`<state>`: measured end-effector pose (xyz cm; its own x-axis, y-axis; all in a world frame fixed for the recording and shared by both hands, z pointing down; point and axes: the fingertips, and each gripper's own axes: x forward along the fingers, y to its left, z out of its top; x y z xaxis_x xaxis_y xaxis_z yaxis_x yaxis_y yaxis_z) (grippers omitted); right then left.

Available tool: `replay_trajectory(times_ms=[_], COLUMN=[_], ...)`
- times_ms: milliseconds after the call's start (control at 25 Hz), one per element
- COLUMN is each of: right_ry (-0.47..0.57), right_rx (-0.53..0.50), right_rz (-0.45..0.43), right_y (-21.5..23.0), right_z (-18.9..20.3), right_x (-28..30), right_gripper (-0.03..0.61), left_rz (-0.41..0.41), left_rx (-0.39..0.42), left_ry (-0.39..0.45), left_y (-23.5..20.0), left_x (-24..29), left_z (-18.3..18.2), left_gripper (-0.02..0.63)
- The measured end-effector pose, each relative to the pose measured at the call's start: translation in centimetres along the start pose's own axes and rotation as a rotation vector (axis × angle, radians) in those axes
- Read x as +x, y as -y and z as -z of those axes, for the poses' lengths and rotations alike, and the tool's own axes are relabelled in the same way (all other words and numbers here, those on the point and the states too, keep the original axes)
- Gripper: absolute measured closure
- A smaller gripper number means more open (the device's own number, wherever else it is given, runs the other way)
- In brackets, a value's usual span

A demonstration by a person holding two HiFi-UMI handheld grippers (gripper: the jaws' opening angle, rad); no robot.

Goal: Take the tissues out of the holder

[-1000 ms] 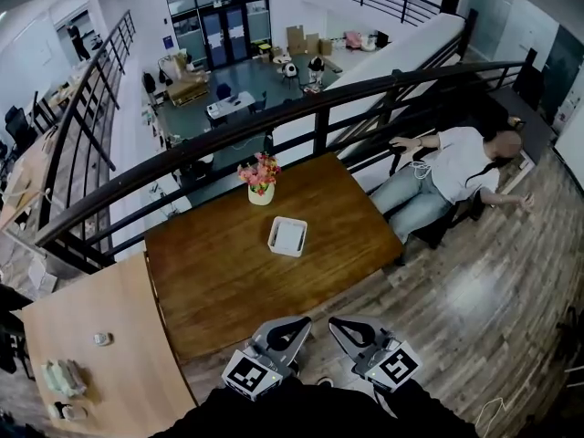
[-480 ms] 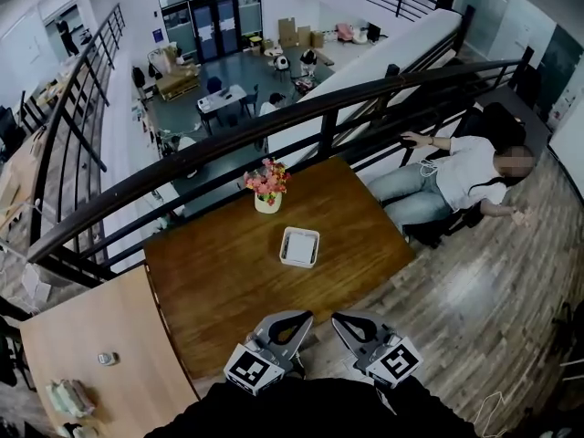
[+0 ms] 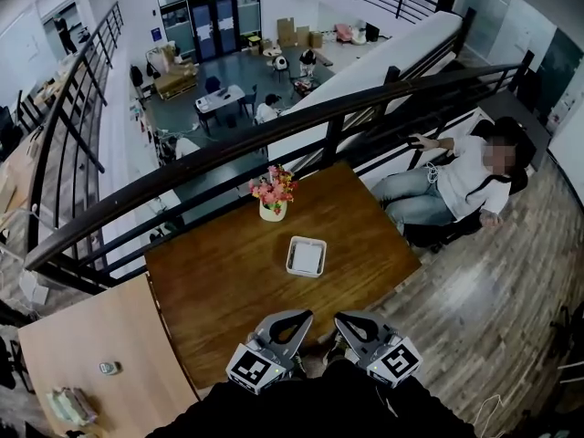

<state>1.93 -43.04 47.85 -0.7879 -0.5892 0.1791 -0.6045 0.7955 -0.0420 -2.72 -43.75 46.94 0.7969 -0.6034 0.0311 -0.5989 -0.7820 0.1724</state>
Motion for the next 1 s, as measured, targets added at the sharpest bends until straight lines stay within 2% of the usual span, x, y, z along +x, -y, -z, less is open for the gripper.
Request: replay_trajectory(times_ms=[80,440,640,880,1000], right_ry=[-0.008,-0.067,-0.088,-0.166,-0.236], right_rx=[-0.016,-0.033,-0.042,-0.062,-0.057], right_rz=[-0.009,-0.082,-0.146,-0.203,-0.249], right_y=[0.4,4.6,7.6,12.1,13.7], right_z=[0.3,2.2,3.0,5.3,7.8], right_x=[0.9,4.4,6.8,9.6,11.6], right_gripper=[0.572,0.572,0.571,0.566,0.529], left_rz=[-0.006,-0.106,-0.19,-0.268,-0.311], left_rx=[0.02,0.003,-0.007,0.0,-0.033], left_ry=[-0.003,0.029,0.013,0.008,0.021], left_y=[-0.8,-3.9,-6.5,-9.3,-10.3], left_x=[-0.1,2.3,4.4,7.7,9.0], left_z=[0.2,0.4,1.0,1.4,1.9], left_gripper=[0.617,0.617,0.617,0.617,0.617])
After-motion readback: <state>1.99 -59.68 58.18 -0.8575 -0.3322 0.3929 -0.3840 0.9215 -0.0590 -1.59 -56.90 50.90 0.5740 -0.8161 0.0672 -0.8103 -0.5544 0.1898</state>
